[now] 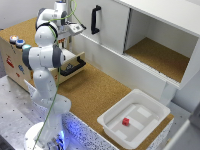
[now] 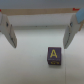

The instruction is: Take the purple block and turn it left

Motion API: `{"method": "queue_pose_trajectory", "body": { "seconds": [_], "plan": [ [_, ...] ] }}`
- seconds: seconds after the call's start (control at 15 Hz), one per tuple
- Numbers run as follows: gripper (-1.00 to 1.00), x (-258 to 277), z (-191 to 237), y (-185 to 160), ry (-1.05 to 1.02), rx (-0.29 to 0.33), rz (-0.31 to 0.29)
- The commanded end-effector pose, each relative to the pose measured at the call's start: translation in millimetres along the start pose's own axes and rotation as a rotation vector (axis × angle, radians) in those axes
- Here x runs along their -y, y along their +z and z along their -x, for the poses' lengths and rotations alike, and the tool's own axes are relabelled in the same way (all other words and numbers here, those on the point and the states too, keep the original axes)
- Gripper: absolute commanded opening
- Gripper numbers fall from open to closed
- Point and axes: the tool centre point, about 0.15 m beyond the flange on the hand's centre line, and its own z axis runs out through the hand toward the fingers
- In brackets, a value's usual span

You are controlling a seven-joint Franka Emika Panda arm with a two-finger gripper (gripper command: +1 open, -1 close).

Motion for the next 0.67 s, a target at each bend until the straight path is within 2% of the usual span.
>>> {"method": "queue_pose_trajectory", "body": {
  "seconds": [0.0,0.27,0.33,0.47,0.6],
  "plan": [
    [1.0,4.2,1.7,-7.1,-0.019,-0.023,-0.025],
    [1.0,4.2,1.7,-7.1,-0.019,-0.023,-0.025],
    [1.0,0.6,0.2,-0.2,-0.002,0.0,-0.001],
    [1.0,4.5,-7.2,3.1,0.016,-0.001,0.021],
    [1.0,12.9,-16.4,11.5,0.033,0.009,0.078]
  ]
}}
